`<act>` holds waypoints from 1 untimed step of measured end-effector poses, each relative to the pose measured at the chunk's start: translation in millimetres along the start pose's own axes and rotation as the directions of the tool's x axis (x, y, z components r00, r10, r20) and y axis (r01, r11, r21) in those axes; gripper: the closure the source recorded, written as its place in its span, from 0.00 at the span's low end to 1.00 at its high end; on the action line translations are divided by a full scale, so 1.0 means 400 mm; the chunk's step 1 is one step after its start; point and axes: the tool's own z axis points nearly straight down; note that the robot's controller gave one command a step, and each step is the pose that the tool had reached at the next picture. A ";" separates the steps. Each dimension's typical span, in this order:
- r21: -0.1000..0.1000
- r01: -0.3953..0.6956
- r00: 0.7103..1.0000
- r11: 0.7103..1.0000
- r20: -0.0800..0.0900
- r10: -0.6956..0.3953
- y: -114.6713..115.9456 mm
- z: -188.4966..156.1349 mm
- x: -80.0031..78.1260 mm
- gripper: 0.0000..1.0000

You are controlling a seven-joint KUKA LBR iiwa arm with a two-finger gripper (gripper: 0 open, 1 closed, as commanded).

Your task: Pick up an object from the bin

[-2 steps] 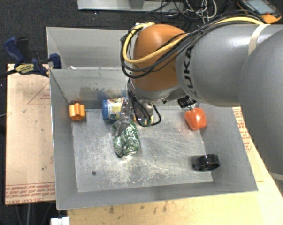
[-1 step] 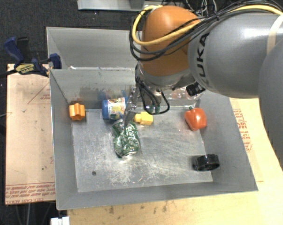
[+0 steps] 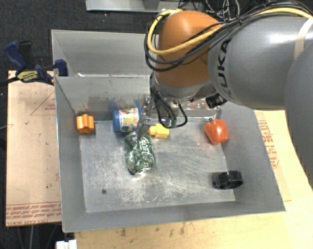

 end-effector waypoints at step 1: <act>0.004 -0.023 1.000 1.000 -0.011 0.023 0.063 0.159 0.010 1.00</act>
Offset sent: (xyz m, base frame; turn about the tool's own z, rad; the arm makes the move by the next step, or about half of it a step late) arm 0.0071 0.0233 -0.0260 0.2192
